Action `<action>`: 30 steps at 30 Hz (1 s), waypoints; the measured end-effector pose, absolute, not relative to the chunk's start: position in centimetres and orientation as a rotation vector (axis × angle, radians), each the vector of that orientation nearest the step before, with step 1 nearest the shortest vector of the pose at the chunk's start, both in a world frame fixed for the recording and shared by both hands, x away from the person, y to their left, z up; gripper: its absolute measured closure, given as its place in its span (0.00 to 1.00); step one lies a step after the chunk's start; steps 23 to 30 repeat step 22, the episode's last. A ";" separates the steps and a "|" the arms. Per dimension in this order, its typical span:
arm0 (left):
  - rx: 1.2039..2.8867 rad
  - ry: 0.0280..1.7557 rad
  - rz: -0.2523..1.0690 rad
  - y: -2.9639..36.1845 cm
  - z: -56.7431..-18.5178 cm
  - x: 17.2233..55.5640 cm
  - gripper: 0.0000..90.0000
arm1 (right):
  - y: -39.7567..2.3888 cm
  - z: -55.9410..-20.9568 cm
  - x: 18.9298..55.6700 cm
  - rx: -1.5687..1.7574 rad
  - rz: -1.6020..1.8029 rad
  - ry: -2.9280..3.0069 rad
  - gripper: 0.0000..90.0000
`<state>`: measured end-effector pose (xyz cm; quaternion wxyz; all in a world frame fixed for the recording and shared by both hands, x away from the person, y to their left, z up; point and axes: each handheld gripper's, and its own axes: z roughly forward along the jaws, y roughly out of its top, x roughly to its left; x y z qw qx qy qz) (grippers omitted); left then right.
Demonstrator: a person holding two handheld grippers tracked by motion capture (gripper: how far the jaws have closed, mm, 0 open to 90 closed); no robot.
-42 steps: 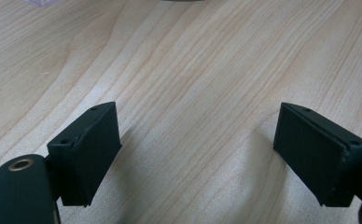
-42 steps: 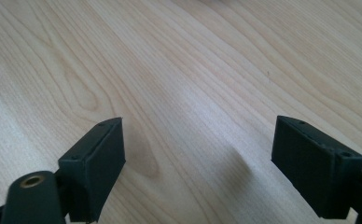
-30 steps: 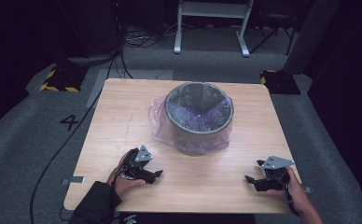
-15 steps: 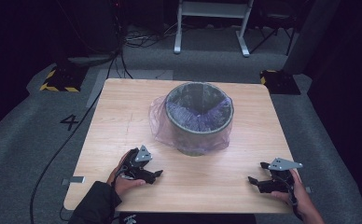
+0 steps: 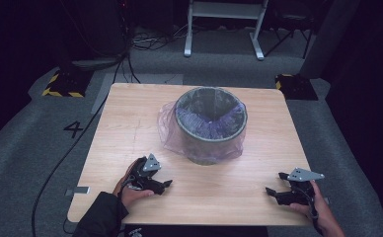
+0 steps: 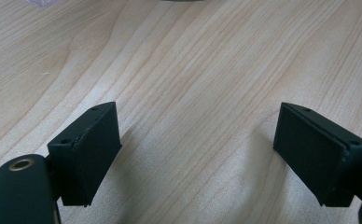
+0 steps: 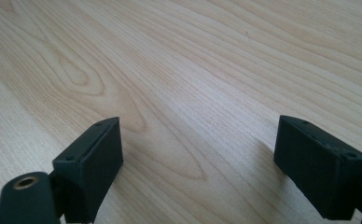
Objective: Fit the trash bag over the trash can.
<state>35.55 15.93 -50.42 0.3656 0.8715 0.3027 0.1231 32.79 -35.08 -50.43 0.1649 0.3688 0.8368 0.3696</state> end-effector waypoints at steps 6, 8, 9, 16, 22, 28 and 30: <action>2.245 0.772 0.314 15.9 -50.4 35.6 0.16 | -35.1 -50.4 32.8 1.053 1.050 2.380 0.16; 2.244 0.772 0.312 15.9 -50.4 35.6 0.16 | -35.1 -50.4 32.8 1.055 1.050 2.381 0.16; 2.244 0.772 0.311 15.9 -50.4 35.6 0.15 | -35.1 -50.4 32.8 1.054 1.050 2.381 0.16; 2.246 0.768 0.307 15.8 -50.4 35.7 0.15 | -35.1 -50.4 32.8 1.055 1.051 2.381 0.16; 2.247 0.766 0.305 15.8 -50.4 35.8 0.15 | -35.0 -50.4 32.8 1.057 1.051 2.380 0.16; 2.247 0.766 0.305 15.8 -50.4 35.8 0.15 | -35.0 -50.4 32.8 1.057 1.051 2.380 0.16; 2.247 0.766 0.305 15.8 -50.4 35.8 0.15 | -35.0 -50.4 32.8 1.057 1.051 2.380 0.16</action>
